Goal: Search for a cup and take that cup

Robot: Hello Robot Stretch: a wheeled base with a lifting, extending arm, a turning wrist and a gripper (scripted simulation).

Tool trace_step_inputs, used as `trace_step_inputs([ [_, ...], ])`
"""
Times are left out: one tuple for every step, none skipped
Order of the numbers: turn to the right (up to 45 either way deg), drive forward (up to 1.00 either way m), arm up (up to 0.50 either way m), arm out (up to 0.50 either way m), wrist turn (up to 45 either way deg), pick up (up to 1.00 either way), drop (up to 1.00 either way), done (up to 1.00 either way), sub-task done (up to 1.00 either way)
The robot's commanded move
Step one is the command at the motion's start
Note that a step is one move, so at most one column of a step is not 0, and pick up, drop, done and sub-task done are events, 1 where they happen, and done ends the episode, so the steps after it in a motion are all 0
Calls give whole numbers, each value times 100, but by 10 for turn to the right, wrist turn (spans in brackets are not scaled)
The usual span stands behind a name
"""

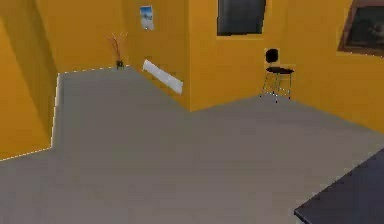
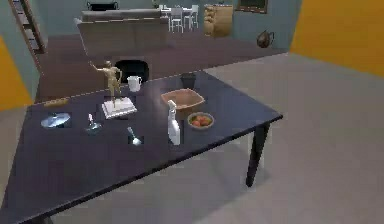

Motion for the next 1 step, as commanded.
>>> trace_step_inputs([
  [450,0,0,0,0,0,0,0,0],
])
